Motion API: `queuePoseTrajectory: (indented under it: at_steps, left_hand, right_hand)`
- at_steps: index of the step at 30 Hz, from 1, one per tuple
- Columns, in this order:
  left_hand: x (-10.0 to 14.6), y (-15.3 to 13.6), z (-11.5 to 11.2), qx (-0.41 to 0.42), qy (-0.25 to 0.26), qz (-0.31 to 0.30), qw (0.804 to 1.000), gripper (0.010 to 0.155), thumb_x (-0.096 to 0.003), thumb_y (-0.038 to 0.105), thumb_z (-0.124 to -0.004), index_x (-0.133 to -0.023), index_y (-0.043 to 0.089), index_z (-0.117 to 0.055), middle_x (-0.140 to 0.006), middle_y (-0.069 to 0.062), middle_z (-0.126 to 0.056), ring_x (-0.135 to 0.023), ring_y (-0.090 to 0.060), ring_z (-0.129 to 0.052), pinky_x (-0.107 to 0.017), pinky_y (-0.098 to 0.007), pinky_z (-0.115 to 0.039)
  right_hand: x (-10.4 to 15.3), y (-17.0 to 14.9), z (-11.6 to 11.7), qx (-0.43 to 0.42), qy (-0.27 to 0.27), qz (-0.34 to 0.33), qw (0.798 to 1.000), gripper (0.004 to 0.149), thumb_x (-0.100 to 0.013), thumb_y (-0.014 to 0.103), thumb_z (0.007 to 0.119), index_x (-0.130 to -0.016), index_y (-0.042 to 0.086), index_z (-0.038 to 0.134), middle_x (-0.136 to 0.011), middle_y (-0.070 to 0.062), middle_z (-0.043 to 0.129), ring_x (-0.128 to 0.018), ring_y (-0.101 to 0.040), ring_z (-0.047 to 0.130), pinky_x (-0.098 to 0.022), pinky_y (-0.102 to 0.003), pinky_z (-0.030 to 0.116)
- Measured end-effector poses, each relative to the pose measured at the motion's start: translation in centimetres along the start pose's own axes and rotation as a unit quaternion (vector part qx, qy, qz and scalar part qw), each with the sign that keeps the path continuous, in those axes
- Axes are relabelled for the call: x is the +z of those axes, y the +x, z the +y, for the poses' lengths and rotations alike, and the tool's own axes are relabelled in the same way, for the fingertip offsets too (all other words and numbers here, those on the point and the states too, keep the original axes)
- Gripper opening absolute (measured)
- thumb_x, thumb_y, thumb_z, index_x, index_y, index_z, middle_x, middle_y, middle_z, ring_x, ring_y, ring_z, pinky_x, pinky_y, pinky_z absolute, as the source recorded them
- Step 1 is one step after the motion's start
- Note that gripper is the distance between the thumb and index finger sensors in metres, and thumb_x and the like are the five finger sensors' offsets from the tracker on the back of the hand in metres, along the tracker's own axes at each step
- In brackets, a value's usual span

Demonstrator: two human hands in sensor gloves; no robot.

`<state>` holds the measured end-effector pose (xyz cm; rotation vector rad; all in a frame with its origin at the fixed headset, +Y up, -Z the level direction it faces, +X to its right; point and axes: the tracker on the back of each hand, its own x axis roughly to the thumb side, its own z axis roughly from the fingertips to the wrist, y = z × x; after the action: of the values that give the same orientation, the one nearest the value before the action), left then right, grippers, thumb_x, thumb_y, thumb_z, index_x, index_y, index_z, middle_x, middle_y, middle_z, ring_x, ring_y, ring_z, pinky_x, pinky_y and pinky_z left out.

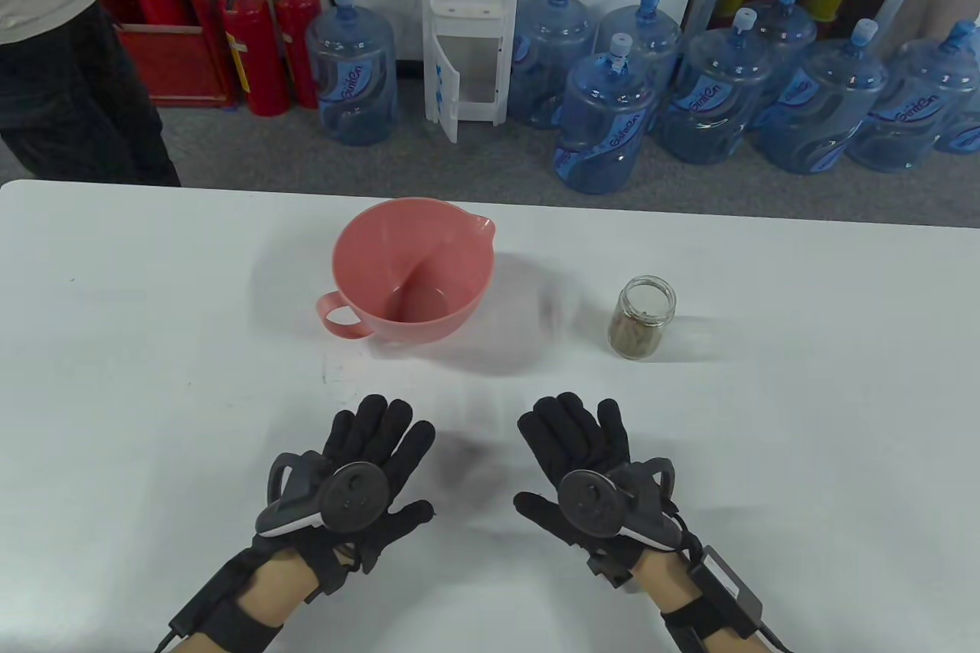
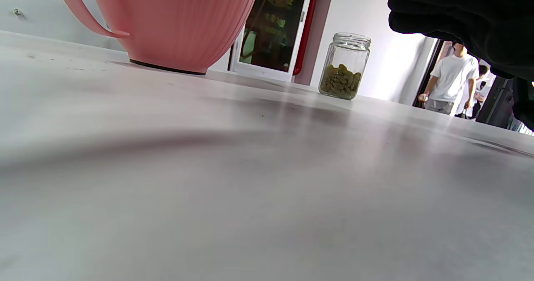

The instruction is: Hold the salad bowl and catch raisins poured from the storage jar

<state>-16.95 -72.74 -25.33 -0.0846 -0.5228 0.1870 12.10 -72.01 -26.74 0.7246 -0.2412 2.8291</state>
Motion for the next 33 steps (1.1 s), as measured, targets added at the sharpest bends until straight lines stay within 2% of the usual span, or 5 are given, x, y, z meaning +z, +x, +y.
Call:
queuePoseTrajectory:
  at_steps: [20, 28, 33]
  left_hand:
    - [0.11, 0.31, -0.08, -0.012, -0.002, -0.007, 1.0, 0.08, -0.0414, 0.073, -0.054, -0.103, 0.044, -0.012, -0.113, 0.002, -0.008, -0.112, -0.038, -0.008, -0.075, -0.059, -0.02]
    - [0.15, 0.65, -0.18, -0.014, -0.004, -0.014, 1.0, 0.079, -0.0413, 0.072, -0.054, -0.105, 0.043, -0.018, -0.114, 0.002, -0.013, -0.112, -0.039, -0.012, -0.075, -0.058, -0.023]
    - [0.26, 1.05, 0.07, -0.023, 0.005, -0.02, 1.0, 0.08, -0.0412, 0.072, -0.055, -0.104, 0.044, -0.015, -0.115, 0.002, -0.018, -0.112, -0.039, -0.018, -0.076, -0.057, -0.023]
  right_hand:
    - [-0.04, 0.29, 0.12, 0.01, 0.006, -0.008, 1.0, 0.092, -0.032, 0.071, 0.069, -0.103, 0.037, 0.022, -0.113, 0.003, 0.019, -0.11, -0.027, 0.03, -0.077, -0.061, 0.019]
    - [0.01, 0.54, 0.12, 0.013, 0.006, -0.015, 1.0, 0.091, -0.032, 0.071, 0.07, -0.103, 0.038, 0.023, -0.113, 0.004, 0.022, -0.11, -0.026, 0.033, -0.078, -0.061, 0.022]
    - [0.07, 0.92, -0.44, 0.018, 0.008, -0.024, 1.0, 0.091, -0.032, 0.071, 0.069, -0.104, 0.038, 0.025, -0.114, 0.004, 0.024, -0.11, -0.026, 0.035, -0.078, -0.061, 0.023]
